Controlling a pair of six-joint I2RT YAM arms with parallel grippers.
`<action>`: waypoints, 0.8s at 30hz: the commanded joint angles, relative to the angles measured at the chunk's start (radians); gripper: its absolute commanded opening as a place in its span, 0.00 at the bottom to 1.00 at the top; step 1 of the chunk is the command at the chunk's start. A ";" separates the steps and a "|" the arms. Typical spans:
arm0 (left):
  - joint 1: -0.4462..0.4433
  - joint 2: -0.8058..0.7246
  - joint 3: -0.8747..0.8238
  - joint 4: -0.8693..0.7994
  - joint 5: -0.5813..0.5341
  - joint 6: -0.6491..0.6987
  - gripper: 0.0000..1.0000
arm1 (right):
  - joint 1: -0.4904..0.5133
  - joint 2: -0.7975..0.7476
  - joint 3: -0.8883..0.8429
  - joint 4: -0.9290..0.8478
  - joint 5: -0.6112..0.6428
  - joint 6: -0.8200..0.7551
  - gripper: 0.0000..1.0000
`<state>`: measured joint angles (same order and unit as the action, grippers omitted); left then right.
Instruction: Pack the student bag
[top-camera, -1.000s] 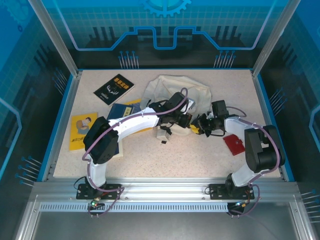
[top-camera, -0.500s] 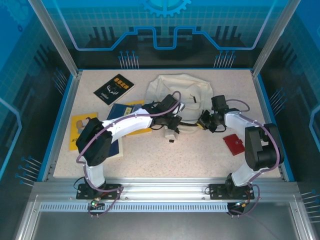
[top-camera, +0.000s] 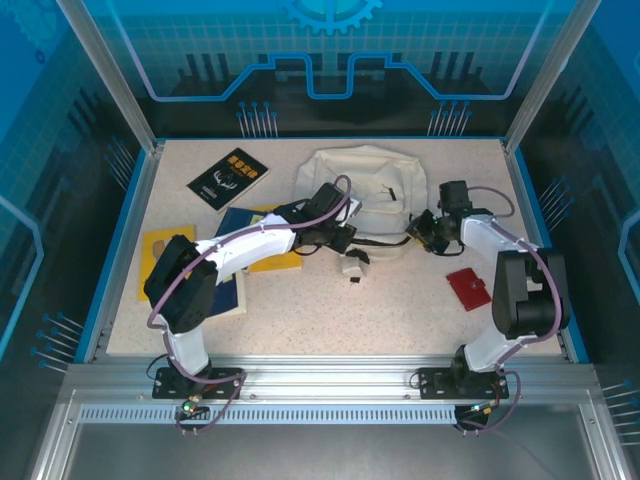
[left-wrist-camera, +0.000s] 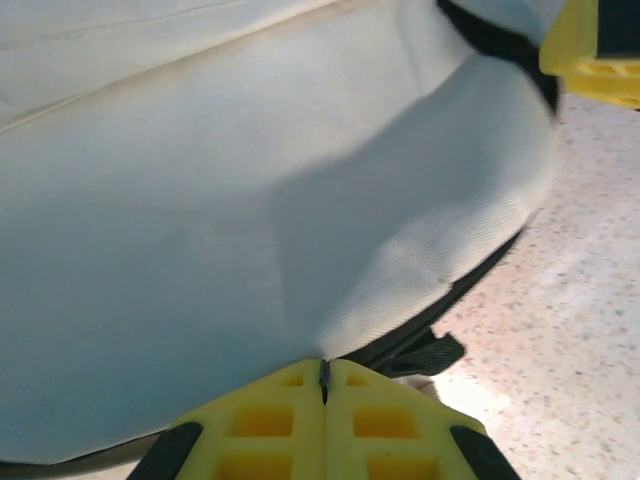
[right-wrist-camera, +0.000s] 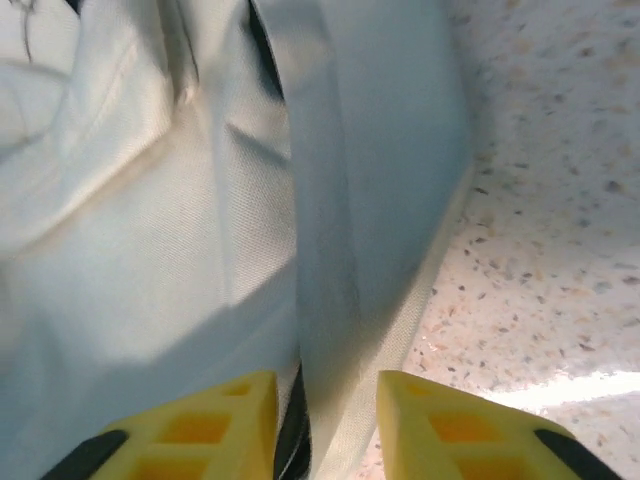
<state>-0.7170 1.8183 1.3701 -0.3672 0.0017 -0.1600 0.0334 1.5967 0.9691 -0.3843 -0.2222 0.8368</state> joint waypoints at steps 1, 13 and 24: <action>-0.031 0.015 0.049 0.046 0.116 -0.030 0.00 | -0.041 -0.123 -0.023 -0.024 -0.062 -0.030 0.55; -0.116 0.131 0.216 0.090 0.201 -0.082 0.00 | -0.036 -0.241 -0.274 0.179 -0.283 0.315 0.92; -0.121 0.126 0.199 0.081 0.201 -0.085 0.00 | -0.027 -0.146 -0.299 0.351 -0.347 0.476 0.82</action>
<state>-0.8268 1.9522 1.5589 -0.3035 0.1589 -0.2367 -0.0048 1.4239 0.6842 -0.1162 -0.5243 1.2400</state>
